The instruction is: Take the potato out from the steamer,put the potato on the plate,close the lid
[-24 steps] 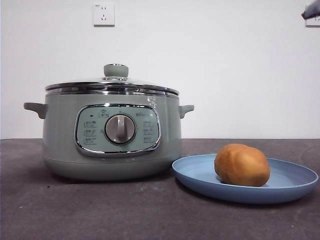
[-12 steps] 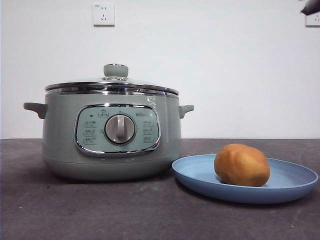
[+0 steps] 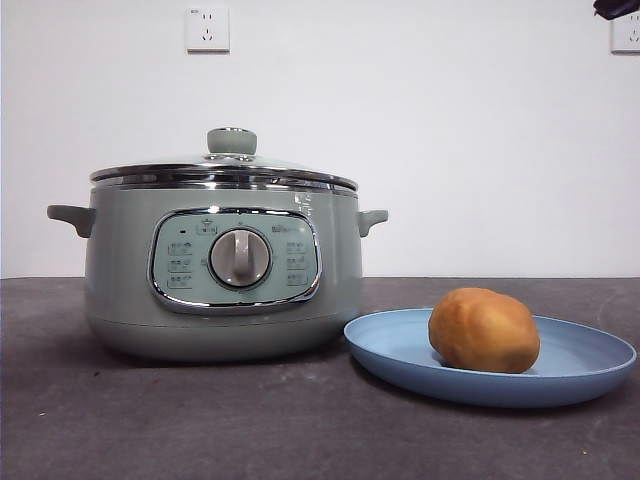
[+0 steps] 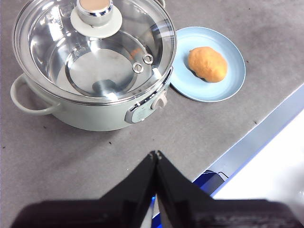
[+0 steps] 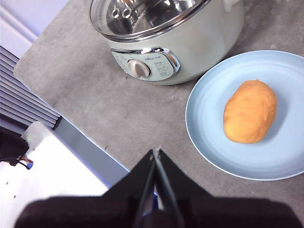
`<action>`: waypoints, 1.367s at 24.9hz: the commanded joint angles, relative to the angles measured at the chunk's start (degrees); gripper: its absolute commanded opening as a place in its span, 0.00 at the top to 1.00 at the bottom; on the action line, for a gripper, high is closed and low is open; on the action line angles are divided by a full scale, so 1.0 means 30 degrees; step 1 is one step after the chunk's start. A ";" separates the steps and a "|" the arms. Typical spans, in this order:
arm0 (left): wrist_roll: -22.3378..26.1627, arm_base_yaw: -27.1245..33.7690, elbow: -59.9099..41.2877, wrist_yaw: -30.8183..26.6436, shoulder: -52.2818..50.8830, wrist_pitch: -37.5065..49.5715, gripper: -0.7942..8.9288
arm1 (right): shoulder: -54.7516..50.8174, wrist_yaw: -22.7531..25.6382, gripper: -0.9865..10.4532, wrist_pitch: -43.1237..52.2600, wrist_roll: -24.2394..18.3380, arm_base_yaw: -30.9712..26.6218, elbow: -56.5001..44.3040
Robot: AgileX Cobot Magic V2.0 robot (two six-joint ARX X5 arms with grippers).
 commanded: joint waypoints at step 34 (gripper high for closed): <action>-0.0707 0.6637 -2.4465 -0.3606 -1.7078 2.3161 0.92 | -0.0036 0.0066 0.91 0.0058 0.0095 0.0044 0.0066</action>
